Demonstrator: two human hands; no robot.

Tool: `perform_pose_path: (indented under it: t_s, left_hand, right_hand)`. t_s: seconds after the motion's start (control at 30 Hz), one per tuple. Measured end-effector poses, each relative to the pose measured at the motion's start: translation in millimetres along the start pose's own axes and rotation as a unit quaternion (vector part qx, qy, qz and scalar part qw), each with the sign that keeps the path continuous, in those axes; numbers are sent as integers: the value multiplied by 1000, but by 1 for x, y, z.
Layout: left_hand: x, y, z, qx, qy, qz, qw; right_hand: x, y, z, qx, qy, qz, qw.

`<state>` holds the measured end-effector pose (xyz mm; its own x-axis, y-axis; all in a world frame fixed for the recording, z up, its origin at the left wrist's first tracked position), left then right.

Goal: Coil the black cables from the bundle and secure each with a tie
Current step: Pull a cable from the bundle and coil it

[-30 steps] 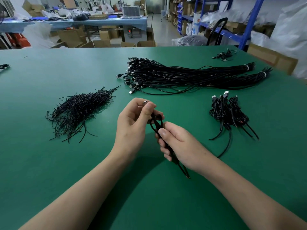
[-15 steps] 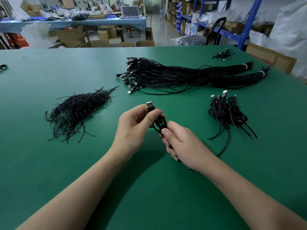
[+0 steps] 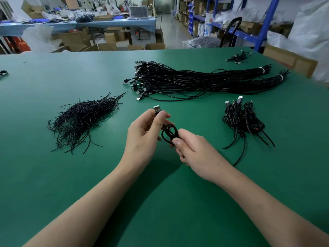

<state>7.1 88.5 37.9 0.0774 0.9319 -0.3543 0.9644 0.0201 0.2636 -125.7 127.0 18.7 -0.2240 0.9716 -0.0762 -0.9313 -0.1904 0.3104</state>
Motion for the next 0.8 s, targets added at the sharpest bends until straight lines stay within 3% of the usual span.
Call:
perform_pose_path:
  t_s: [0.17, 0.43, 0.5, 0.57, 0.67, 0.8]
  left_hand:
    - [6, -18, 4, -137, 13, 51, 989]
    - [9, -21, 3, -141, 2, 46, 989]
    - [7, -20, 0, -125, -10, 43, 991]
    - [5, -18, -3, -96, -22, 49, 994]
    - [4, -20, -5, -58, -32, 87, 994]
    - [5, -25, -5, -31, -44, 140, 989]
  right_hand:
    - [0, 12, 1, 111, 40, -71, 990]
    - [-3, 0, 3, 273, 67, -55, 958]
    - [-5, 1, 1, 188, 61, -43, 979]
    - [-9, 1, -7, -15, 12, -18, 1000]
    - [-6, -8, -16, -275, -83, 56, 956]
    - [4, -19, -17, -396, -150, 143, 895]
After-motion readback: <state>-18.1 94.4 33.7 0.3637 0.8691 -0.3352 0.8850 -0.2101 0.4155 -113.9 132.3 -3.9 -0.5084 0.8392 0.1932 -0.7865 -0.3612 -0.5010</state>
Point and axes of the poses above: each hand's wrist, its own x-axis away from the middle knuckle, its own y-axis out of the back of the hand, z = x × y, the point moved 8 cm from there along -x, towards the middle knuckle, and after that the axes turned 11 degrees about -x, right-handed, at the moved point
